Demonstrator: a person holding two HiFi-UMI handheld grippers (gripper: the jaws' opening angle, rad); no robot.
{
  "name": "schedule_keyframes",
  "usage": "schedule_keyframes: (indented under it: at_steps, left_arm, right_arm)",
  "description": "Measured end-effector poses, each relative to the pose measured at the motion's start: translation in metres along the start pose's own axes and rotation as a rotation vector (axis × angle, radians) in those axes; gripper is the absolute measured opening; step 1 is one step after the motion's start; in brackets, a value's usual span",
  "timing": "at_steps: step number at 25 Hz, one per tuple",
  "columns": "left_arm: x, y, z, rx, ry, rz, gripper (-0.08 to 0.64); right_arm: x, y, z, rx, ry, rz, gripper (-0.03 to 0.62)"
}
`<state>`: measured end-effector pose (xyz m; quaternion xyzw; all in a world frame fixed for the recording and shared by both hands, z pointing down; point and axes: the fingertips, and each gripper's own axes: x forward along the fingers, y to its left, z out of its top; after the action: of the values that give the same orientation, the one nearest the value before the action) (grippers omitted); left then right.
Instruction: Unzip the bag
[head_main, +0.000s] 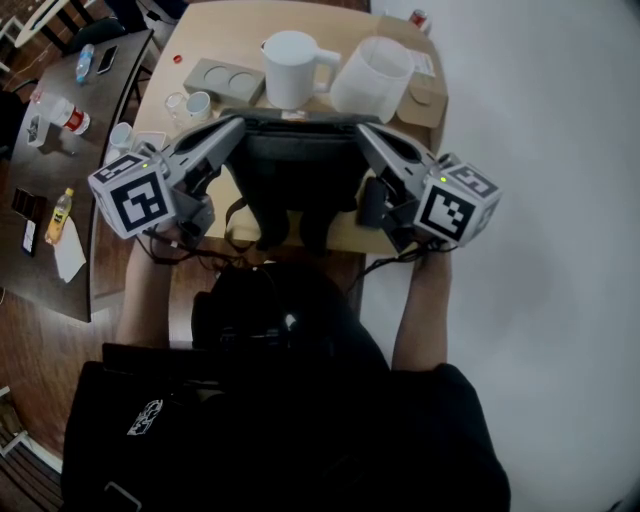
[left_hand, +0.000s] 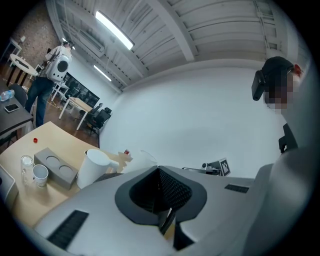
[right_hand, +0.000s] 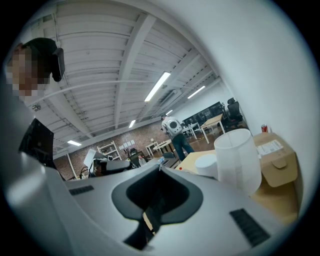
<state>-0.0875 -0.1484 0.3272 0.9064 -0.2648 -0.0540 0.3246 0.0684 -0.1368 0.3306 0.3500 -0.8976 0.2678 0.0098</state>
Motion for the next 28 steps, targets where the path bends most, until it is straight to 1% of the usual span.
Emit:
schedule_keyframes:
  at_steps: [2,8,16,19,21,25,28]
  left_arm:
    - [0.000,0.002,-0.001,-0.009,-0.002,0.000,0.005]
    - [0.000,-0.002,0.007,0.044,-0.002,0.018,0.005]
    - [-0.005,0.006,0.003,-0.005,-0.010,0.008,0.005]
    - [-0.005,0.004,0.008,0.028,-0.008,0.021,0.005]
    - [-0.006,0.005,0.007,0.023,-0.009,0.022,0.005]
    - [-0.006,0.004,0.010,0.040,-0.008,0.031,0.005]
    - [-0.007,0.006,0.009,0.036,-0.008,0.031,0.005]
  right_arm:
    - [-0.001,-0.002,0.000,0.003,-0.002,0.000,0.012]
    - [-0.003,-0.006,-0.001,0.000,0.000,-0.011,0.012]
    - [-0.005,-0.007,0.001,0.009,-0.011,-0.023,0.012]
    - [-0.005,-0.006,0.004,-0.006,-0.011,-0.033,0.012]
    - [-0.006,-0.006,0.006,-0.014,-0.007,-0.040,0.012]
    - [-0.008,-0.012,0.001,0.010,-0.013,-0.040,0.012]
    - [-0.008,-0.013,0.000,-0.001,-0.004,-0.042,0.012]
